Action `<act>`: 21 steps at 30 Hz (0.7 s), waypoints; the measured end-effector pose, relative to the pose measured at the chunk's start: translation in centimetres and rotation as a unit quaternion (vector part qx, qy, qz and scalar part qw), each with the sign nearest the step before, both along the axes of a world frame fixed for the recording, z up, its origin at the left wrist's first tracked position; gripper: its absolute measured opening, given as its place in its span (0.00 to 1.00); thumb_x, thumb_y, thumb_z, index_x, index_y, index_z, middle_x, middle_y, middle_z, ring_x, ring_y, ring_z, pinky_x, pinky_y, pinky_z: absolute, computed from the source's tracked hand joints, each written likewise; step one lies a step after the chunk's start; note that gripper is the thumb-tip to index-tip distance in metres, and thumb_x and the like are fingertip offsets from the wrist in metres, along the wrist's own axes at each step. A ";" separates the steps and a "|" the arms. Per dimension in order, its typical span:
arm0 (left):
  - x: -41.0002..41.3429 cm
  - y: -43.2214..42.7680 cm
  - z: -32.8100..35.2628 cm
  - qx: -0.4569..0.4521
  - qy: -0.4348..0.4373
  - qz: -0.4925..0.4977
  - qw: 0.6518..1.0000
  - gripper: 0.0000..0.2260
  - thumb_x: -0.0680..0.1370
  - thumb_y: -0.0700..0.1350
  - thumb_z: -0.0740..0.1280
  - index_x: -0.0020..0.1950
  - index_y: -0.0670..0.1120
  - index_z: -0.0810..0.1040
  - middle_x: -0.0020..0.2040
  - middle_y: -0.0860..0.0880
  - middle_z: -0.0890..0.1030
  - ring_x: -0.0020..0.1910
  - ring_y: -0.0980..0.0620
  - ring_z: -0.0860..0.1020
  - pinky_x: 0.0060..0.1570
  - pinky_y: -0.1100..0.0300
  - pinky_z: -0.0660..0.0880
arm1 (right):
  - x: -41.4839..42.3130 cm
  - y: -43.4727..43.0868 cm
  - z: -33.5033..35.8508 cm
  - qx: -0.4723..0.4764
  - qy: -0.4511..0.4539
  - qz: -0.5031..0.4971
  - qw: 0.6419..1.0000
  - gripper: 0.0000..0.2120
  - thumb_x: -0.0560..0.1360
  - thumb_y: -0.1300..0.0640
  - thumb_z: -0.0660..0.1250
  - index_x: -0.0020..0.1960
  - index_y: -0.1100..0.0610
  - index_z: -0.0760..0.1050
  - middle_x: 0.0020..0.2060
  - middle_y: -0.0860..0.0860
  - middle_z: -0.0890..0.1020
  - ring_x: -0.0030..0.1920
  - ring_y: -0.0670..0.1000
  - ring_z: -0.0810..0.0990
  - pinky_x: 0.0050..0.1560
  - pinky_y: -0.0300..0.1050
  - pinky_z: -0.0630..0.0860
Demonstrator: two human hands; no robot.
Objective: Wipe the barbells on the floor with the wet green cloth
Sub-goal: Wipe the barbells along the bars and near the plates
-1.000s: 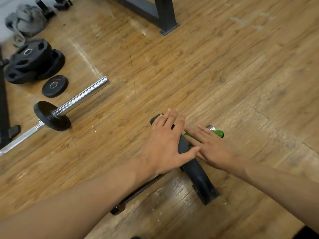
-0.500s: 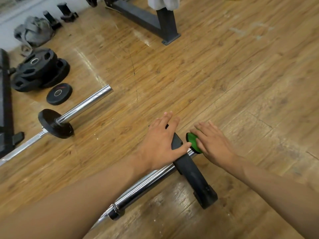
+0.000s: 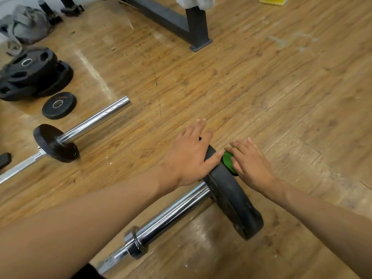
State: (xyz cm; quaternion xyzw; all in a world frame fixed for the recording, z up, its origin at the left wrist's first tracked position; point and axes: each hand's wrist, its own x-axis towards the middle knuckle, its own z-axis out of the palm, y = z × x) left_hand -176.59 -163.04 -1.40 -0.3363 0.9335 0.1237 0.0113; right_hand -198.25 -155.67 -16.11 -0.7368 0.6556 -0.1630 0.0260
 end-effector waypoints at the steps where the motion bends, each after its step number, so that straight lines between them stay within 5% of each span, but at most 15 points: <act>1: 0.4 -0.3 0.0 -0.060 0.001 -0.074 0.996 0.34 0.83 0.63 0.47 0.80 0.43 0.67 0.82 0.37 0.62 0.82 0.39 0.58 0.79 0.41 0.57 | 0.0 -0.4 0.1 -0.002 0.004 0.006 1.000 0.20 0.81 0.54 0.55 0.66 0.59 0.78 0.64 0.57 0.80 0.67 0.60 0.76 0.78 0.56 0.57; 4: 0.9 -1.5 -0.5 -0.097 0.034 -0.237 0.966 0.32 0.83 0.60 0.50 0.79 0.41 0.69 0.80 0.37 0.67 0.81 0.40 0.62 0.81 0.45 0.53 | 0.3 -1.5 0.2 0.004 0.009 0.011 1.000 0.22 0.81 0.54 0.55 0.66 0.62 0.78 0.65 0.60 0.79 0.68 0.62 0.76 0.77 0.55 0.56; 14: 1.4 -5.4 -2.9 -0.024 0.152 -0.203 0.967 0.33 0.80 0.63 0.59 0.77 0.42 0.73 0.76 0.39 0.72 0.79 0.42 0.68 0.78 0.48 0.63 | 0.3 -4.0 2.3 0.049 0.054 0.058 0.996 0.21 0.85 0.48 0.52 0.68 0.60 0.74 0.62 0.59 0.79 0.63 0.59 0.76 0.69 0.55 0.68; 21: 1.2 -6.6 -4.1 -0.032 0.218 -0.196 0.956 0.37 0.84 0.66 0.49 0.70 0.36 0.78 0.68 0.39 0.80 0.71 0.42 0.77 0.64 0.40 0.76 | -0.3 -4.4 1.8 0.073 0.079 0.085 0.991 0.28 0.85 0.42 0.48 0.71 0.59 0.74 0.68 0.59 0.77 0.66 0.60 0.75 0.71 0.55 0.67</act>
